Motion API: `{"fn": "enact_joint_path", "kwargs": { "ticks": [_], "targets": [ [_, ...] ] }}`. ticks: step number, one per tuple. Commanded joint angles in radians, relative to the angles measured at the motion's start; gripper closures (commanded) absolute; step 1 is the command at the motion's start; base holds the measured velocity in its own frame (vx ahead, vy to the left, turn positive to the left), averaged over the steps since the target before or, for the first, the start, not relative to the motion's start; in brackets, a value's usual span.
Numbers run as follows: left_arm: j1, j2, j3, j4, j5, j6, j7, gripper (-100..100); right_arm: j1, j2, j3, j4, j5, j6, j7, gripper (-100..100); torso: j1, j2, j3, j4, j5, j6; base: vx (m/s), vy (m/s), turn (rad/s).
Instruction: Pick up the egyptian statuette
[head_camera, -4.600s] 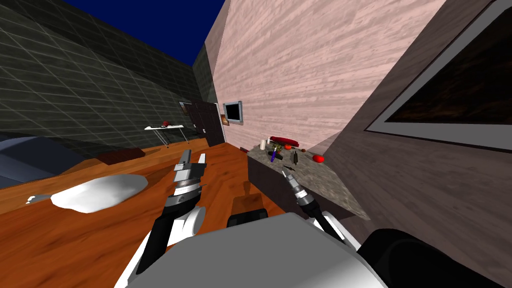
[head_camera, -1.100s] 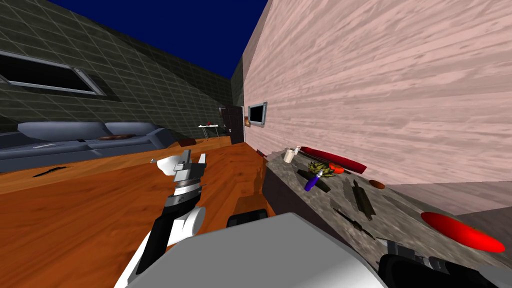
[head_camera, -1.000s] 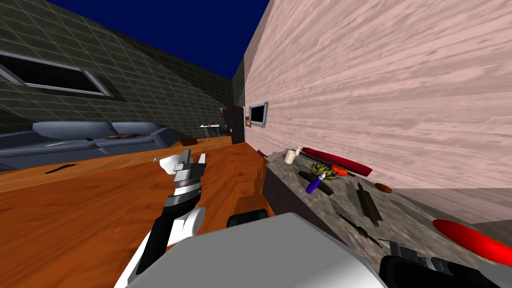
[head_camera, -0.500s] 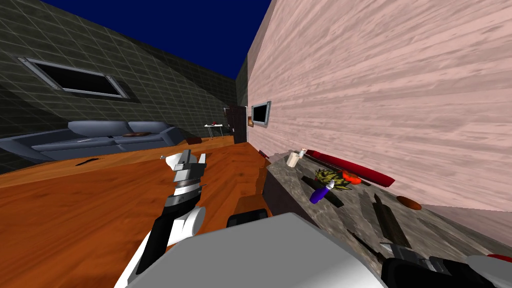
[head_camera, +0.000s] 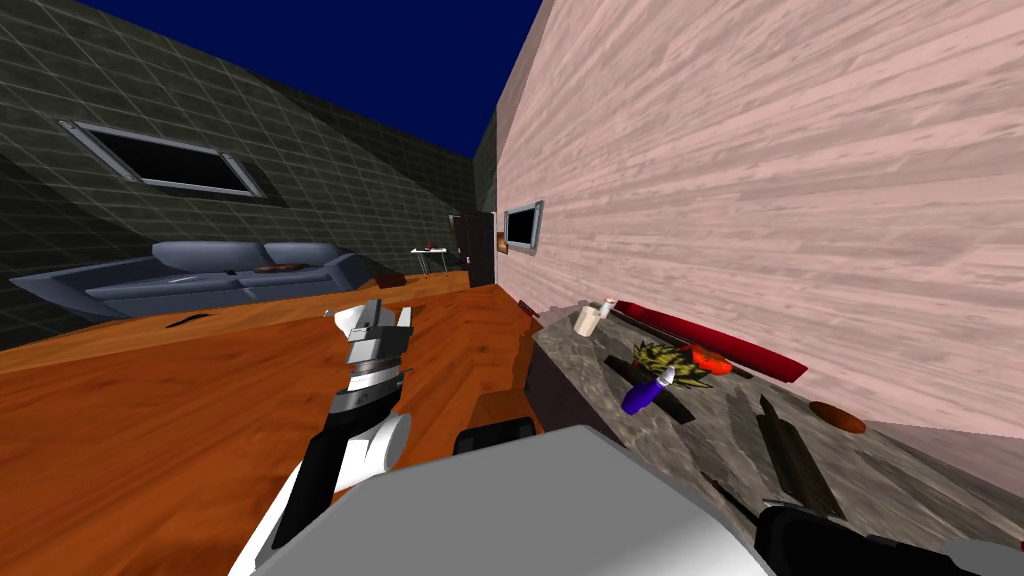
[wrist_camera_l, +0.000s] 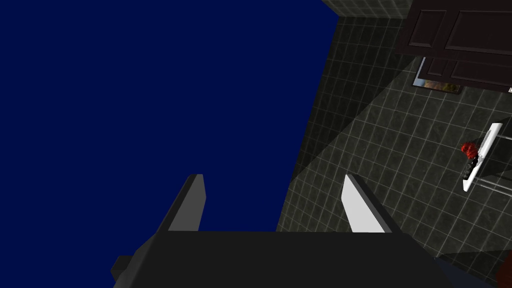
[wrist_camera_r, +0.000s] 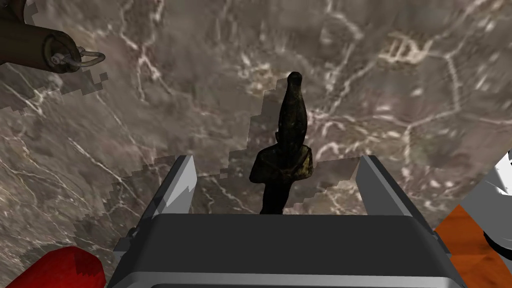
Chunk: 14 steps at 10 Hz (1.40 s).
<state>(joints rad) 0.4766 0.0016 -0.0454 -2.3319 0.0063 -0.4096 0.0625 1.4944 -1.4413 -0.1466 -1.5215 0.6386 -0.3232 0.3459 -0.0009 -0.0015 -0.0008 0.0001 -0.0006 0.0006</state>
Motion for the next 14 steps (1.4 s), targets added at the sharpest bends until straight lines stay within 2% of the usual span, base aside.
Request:
{"fn": "enact_joint_path", "kwargs": {
  "ticks": [1, 2, 3, 7, 8, 9, 10, 12, 13, 14],
  "targets": [
    [0.000, 0.000, 0.000, 0.000, 0.000, 0.000, 0.000, 0, -0.025, 0.011, 0.036, -0.006, 0.006, 0.023, 0.002, -100, 0.000, 0.000, 0.000, 0.000, 0.000, 0.000, 0.017, -0.037, 0.028],
    [0.000, 0.000, 0.000, 0.000, 0.000, 0.000, 0.000, 0, -0.015, 0.007, 0.020, -0.002, 0.003, 0.010, 0.001, -100, 0.000, 0.000, 0.000, 0.000, 0.000, 0.000, 0.007, -0.016, 0.004],
    [0.000, 0.000, 0.000, 0.000, 0.000, 0.000, 0.000, 0, -0.016, 0.008, 0.023, -0.002, 0.004, 0.012, 0.002, 100, 0.000, 0.000, 0.000, 0.000, 0.000, 0.000, 0.000, 0.000, 0.000],
    [0.000, 0.000, 0.000, 0.000, 0.000, 0.000, 0.000, 0, -0.015, 0.008, 0.023, -0.002, 0.004, 0.010, 0.002, 100, -0.001, 0.001, 0.001, 0.001, -0.002, -0.001, 0.000, 0.000, 0.000],
    [0.000, 0.000, 0.000, 0.000, 0.000, 0.000, 0.000, 0, -0.015, 0.008, 0.023, -0.002, 0.004, 0.010, 0.002, 0, -0.001, 0.001, 0.001, 0.001, -0.002, -0.001, 0.000, 0.000, 0.000],
    [0.000, 0.000, 0.000, 0.000, 0.000, 0.000, 0.000, 0, 0.013, -0.009, -0.016, -0.001, -0.003, -0.004, -0.005, 100, -0.001, 0.001, 0.001, 0.001, -0.002, -0.001, -0.009, 0.029, -0.052],
    [0.000, 0.000, 0.000, 0.000, 0.000, 0.000, 0.000, 0, 0.023, -0.014, -0.029, 0.000, -0.006, -0.011, -0.006, 100, 0.001, 0.002, 0.001, 0.001, -0.001, 0.000, -0.014, 0.044, -0.039],
    [0.000, 0.000, 0.000, 0.000, 0.000, 0.000, 0.000, 0, 0.061, -0.035, -0.081, 0.005, -0.015, -0.038, -0.012, 100, 0.003, 0.002, 0.002, 0.001, 0.000, 0.000, -0.023, 0.039, -0.032],
    [0.000, 0.000, 0.000, 0.000, 0.000, 0.000, 0.000, 0, 0.070, -0.040, -0.094, 0.007, -0.018, -0.045, -0.014, 100, 0.003, 0.003, 0.002, 0.002, -0.001, 0.000, -0.025, 0.032, -0.027],
    [0.000, 0.000, 0.000, 0.000, 0.000, 0.000, 0.000, 0, 0.064, -0.038, -0.084, 0.003, -0.016, -0.037, -0.014, 100, 0.002, 0.003, 0.002, 0.002, -0.001, 0.000, -0.009, 0.012, -0.004]
  ]
}}
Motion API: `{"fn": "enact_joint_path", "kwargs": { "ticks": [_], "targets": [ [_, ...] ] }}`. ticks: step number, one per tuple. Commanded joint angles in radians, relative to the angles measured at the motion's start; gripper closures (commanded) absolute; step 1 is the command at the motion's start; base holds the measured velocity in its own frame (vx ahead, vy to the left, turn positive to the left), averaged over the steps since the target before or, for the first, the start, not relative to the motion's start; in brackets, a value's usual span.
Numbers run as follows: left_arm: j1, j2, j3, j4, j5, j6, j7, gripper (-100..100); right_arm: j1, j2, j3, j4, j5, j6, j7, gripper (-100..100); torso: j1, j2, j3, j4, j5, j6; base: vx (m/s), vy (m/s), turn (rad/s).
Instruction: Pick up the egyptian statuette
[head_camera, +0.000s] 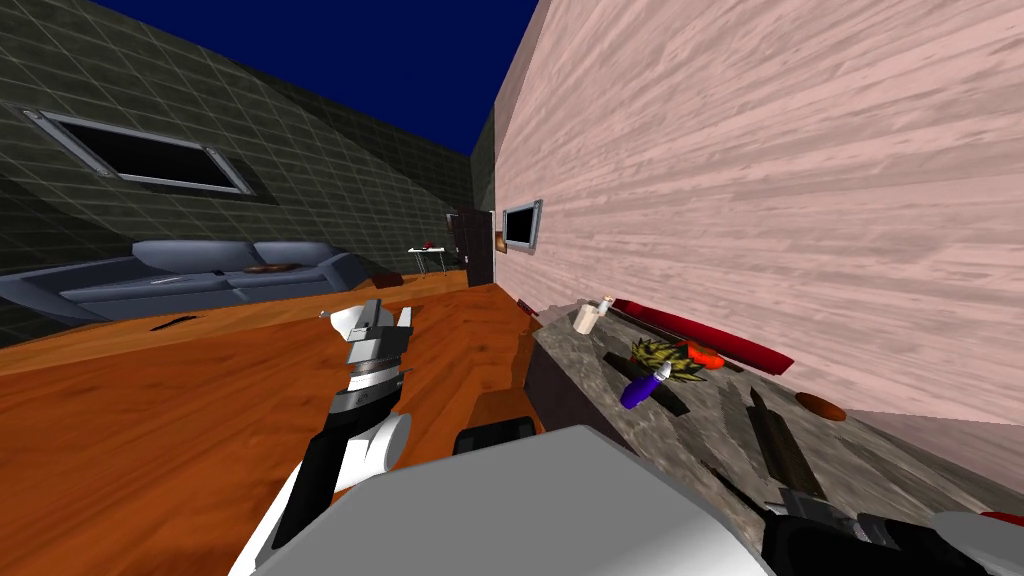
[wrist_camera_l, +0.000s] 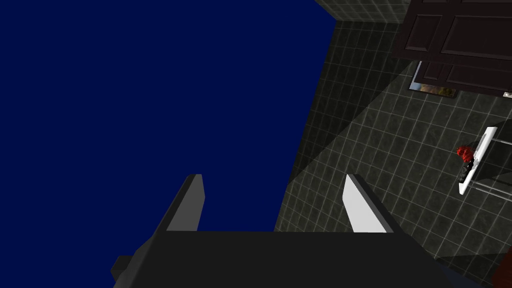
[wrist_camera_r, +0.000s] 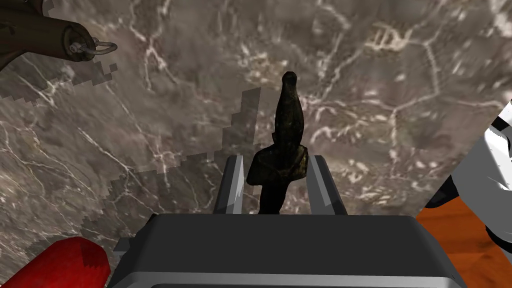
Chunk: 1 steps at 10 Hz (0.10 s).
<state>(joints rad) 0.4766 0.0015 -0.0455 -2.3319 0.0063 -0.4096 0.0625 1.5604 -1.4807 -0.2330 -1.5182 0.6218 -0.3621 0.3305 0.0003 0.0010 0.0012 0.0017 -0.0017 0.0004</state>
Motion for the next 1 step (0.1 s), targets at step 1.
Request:
{"fn": "enact_joint_path", "kwargs": {
  "ticks": [1],
  "targets": [
    [0.000, 0.000, 0.000, 0.000, 0.000, 0.000, 0.000, 0, 0.000, 0.000, 0.000, 0.000, 0.000, 0.000, 0.000, 0, 0.000, 0.000, 0.000, 0.000, 0.000, 0.000, 0.000, 0.000, 0.000]
  ]
}}
